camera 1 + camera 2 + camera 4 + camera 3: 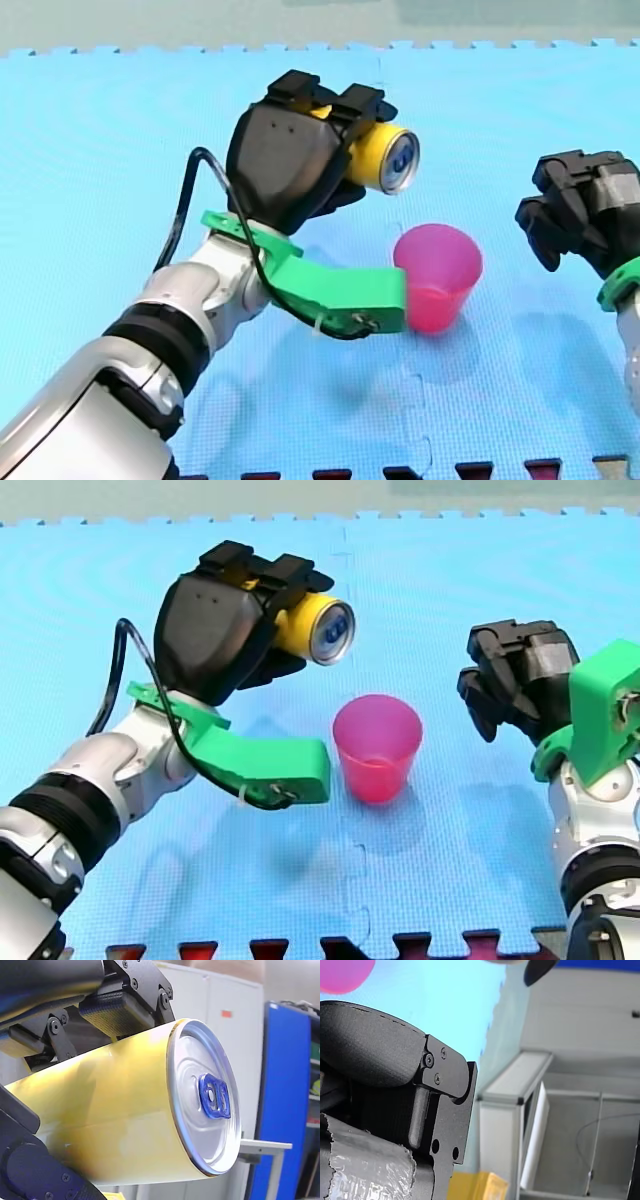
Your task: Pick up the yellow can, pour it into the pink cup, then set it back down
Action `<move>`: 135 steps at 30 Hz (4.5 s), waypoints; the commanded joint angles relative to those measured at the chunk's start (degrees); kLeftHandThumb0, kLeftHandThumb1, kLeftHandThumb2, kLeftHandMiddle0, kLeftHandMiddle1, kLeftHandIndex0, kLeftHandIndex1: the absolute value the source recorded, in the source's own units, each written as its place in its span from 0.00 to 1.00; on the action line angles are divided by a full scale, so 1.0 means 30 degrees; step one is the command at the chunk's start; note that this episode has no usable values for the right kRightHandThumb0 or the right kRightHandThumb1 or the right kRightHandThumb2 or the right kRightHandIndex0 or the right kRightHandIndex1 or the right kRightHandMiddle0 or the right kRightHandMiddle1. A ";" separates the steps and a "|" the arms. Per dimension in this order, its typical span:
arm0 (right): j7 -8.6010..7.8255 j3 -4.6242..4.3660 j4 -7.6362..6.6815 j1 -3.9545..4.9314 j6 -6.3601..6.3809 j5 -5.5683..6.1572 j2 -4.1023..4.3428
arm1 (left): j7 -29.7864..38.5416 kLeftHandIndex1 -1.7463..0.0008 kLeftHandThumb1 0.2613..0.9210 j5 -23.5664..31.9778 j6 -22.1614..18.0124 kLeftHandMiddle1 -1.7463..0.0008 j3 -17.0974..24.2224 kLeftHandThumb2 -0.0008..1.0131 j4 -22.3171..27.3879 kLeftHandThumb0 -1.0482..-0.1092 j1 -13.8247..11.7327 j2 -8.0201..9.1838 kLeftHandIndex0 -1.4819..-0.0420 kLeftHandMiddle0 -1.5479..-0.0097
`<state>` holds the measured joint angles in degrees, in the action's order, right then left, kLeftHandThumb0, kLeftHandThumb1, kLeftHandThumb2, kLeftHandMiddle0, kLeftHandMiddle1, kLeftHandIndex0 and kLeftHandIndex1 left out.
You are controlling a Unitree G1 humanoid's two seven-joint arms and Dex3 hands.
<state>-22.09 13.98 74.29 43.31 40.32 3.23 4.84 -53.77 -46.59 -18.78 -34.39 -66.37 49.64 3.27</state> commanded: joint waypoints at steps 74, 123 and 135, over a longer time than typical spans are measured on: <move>0.0275 -0.0257 -0.0021 -0.0049 0.0100 0.0002 0.0356 | 1.6412 1.00 0.86 1.6036 -0.4184 0.97 1.2950 0.00 0.5440 0.70 -0.8508 -0.2524 0.21 0.16; 0.1097 -0.0480 0.0124 0.0013 0.0017 -0.0675 0.1345 | 1.2312 1.00 0.89 1.3141 -0.7144 1.00 1.2298 0.00 0.1600 0.72 -0.8064 -0.2155 0.24 0.18; 0.0841 -0.0397 0.0171 0.0193 -0.0144 -0.0638 0.1685 | 1.5345 1.00 0.89 1.5762 -0.7591 1.00 1.3712 0.00 0.0205 0.71 -0.7495 -0.2650 0.23 0.18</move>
<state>-19.50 12.62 74.76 43.45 40.12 1.11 9.51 -8.37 0.09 -41.67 6.18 -65.23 26.97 -4.56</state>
